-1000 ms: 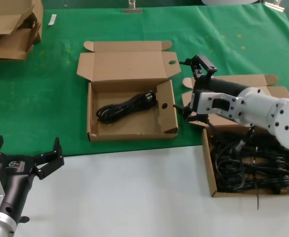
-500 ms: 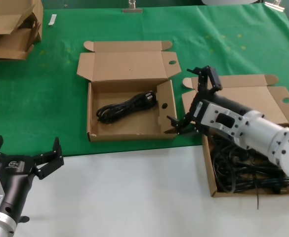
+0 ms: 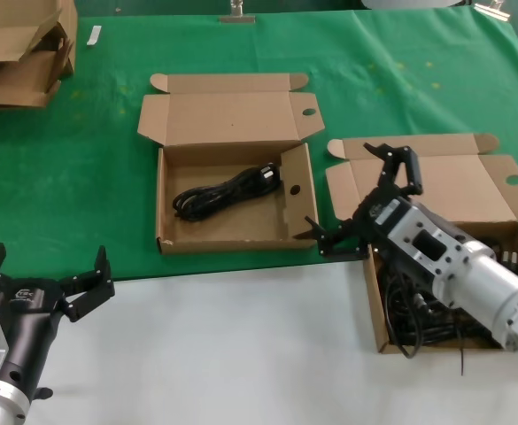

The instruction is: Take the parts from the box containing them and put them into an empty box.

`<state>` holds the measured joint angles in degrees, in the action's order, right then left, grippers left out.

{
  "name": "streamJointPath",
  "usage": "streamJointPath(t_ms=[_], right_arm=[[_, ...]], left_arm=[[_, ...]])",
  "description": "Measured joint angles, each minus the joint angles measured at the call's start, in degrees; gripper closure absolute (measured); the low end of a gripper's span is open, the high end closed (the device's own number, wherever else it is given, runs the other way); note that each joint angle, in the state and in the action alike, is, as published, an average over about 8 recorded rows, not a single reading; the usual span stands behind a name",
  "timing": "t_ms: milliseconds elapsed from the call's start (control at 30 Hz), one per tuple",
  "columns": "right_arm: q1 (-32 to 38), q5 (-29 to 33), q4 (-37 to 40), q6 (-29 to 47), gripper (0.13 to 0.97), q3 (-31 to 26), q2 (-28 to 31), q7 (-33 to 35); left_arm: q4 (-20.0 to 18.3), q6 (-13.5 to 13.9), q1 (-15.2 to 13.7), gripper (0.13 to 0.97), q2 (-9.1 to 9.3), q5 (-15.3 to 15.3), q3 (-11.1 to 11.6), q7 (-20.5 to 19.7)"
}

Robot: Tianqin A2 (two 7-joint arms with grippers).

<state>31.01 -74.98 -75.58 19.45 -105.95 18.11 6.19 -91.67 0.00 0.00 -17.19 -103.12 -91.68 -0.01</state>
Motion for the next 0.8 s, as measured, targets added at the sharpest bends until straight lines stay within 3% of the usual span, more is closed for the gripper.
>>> streamJointPath(t_ms=[800], right_arm=[[-16.96,-15.39,-8.8,-10.63,0.129,7.81,-0.51,-3.39]], left_arm=[[0.0,0.0,0.0,0.132,0.0,0.0,0.0,0.02]])
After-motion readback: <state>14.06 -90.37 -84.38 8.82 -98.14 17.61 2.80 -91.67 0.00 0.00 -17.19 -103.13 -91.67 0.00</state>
